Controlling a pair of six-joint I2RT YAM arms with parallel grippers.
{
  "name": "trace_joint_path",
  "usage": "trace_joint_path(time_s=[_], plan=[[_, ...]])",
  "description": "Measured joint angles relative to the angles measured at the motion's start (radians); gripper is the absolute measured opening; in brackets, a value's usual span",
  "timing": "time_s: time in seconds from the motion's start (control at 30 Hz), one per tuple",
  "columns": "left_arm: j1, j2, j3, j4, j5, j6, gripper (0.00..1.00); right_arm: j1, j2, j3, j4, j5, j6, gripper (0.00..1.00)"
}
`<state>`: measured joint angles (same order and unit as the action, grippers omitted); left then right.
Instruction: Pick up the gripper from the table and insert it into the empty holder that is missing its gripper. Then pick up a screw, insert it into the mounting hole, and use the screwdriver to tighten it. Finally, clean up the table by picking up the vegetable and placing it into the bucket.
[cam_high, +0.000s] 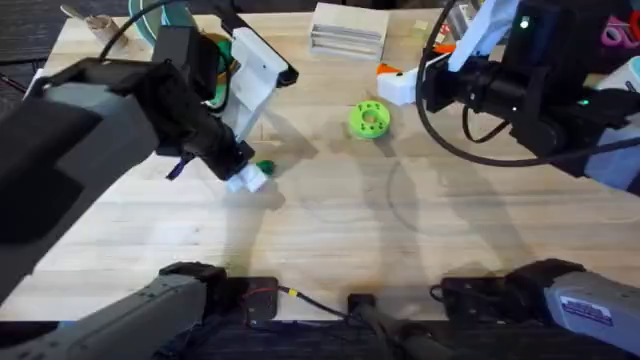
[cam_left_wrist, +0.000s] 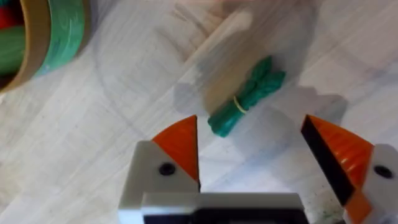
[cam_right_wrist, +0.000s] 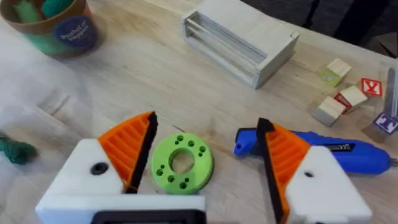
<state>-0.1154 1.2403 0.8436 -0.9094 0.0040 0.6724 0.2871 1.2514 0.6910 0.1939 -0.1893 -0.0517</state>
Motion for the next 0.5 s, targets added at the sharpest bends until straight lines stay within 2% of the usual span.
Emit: trace_joint_path(time_s=[0.5], plan=[[0.0, 0.238, 0.0, 0.073, 0.0, 0.077, 0.993, 0.0, 0.0, 0.0, 0.0, 0.0, 0.0, 0.993]])
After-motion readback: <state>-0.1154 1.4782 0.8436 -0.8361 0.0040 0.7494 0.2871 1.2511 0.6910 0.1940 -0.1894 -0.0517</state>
